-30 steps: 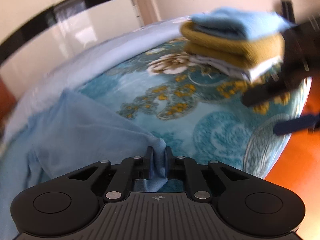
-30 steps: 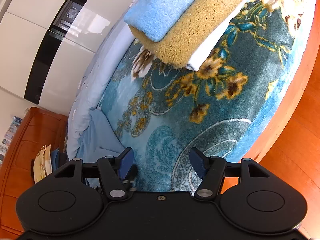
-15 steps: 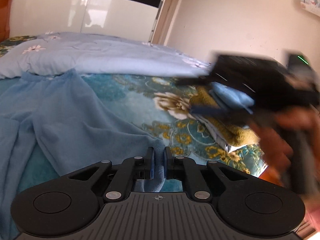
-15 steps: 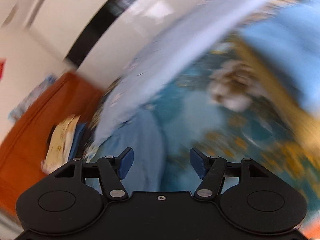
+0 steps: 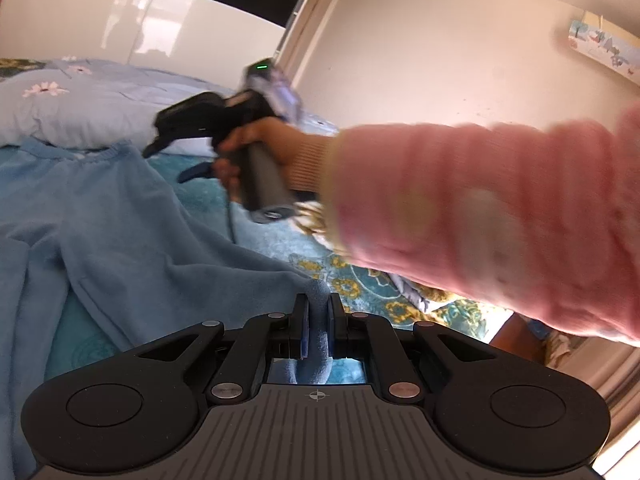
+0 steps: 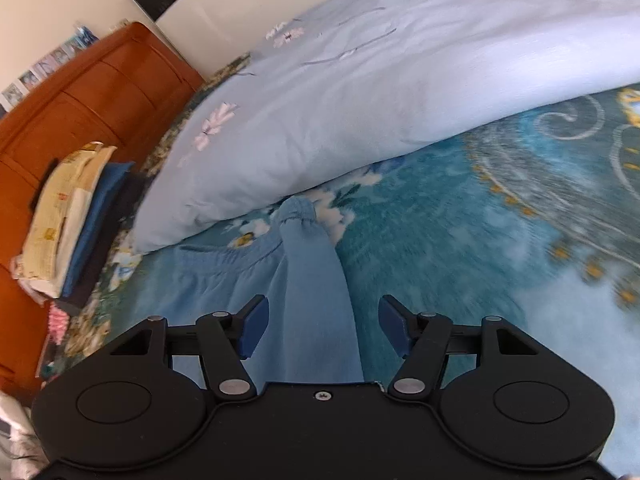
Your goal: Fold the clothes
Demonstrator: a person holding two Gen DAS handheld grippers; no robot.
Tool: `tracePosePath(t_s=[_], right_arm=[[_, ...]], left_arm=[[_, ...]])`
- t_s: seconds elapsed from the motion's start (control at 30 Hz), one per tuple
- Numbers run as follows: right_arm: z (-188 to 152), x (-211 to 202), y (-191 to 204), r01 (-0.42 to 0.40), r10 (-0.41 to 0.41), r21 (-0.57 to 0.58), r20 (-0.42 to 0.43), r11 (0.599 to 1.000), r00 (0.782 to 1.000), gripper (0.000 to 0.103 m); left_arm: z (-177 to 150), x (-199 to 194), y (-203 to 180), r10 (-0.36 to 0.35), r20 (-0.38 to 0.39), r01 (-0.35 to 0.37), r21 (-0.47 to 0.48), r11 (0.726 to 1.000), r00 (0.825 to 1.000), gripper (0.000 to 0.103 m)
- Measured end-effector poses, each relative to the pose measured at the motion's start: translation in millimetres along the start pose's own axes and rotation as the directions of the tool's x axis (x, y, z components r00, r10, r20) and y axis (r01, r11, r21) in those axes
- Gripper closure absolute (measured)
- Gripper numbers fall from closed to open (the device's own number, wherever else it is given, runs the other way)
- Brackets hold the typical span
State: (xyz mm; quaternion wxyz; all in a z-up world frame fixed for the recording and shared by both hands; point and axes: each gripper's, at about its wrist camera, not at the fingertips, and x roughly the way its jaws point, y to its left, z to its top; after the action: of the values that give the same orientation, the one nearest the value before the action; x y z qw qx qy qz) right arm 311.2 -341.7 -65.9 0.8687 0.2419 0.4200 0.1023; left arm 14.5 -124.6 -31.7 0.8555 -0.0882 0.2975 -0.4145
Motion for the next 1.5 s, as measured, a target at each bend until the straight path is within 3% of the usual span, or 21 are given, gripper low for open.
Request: tracePosePath(t_s=[0.07,0.1,0.13,0.2,0.33,0.5,0.83,0.97,1.13,1.5], right_arm=[[2.7,16.9,-0.1,0.022,-0.022,0.005,-0.029,1.000,0.999,0.041],[3.0,23.5,-0.3,0.023,-0.023,0.008,-0.041,1.000,0.999,0.050],[2.8,28.0,-0.3,0.010,-0.009,0.012,-0.052,1.000,0.999,0.071],[3.1,32.9,1.6,0.009,-0.008,0.012,-0.066,1.000,0.998,0.097],[6.5,23.5,11.1,0.017,-0.017,0.000,-0.036,1.000,0.999,0.099],[19.8,4.9,38.4,0.027,-0.027,-0.016,-0.007,1.000,1.000,0.099],[27.7,-0.7,111.9,0.045,-0.045,-0.046,0.008,0.998,0.999,0.099],[25.0,8.1,144.5,0.029,-0.029,-0.089,-0.003,0.996,1.000,0.099],[17.0,35.4,181.5,0.025,-0.029,-0.125,-0.033,0.992,0.999,0.099],[-8.1,99.5,235.5,0.009,-0.027,-0.170,-0.099,0.985,0.995,0.098]], left_arm=[[-0.6,0.5,3.5,-0.014,-0.001,0.014,-0.003,1.000,1.000,0.096],[-0.9,0.0,5.2,-0.016,0.001,0.016,-0.007,1.000,1.000,0.096],[-1.0,-1.5,6.2,-0.018,0.006,0.018,-0.013,1.000,1.000,0.096],[-1.0,-4.8,9.1,-0.012,0.017,0.013,-0.023,1.000,1.000,0.096],[-2.2,-19.9,12.1,0.026,0.049,-0.025,-0.026,0.999,0.998,0.096],[-8.8,-52.6,27.6,0.148,0.077,-0.145,-0.043,0.989,0.986,0.096],[-21.7,-127.7,69.8,0.381,0.125,-0.358,-0.175,0.917,0.916,0.096],[-27.5,-156.0,82.8,0.437,0.142,-0.395,-0.247,0.885,0.888,0.096],[-37.2,-180.3,99.2,0.479,0.119,-0.419,-0.336,0.844,0.870,0.096],[-51.2,-212.3,108.5,0.518,0.124,-0.438,-0.394,0.808,0.846,0.096]])
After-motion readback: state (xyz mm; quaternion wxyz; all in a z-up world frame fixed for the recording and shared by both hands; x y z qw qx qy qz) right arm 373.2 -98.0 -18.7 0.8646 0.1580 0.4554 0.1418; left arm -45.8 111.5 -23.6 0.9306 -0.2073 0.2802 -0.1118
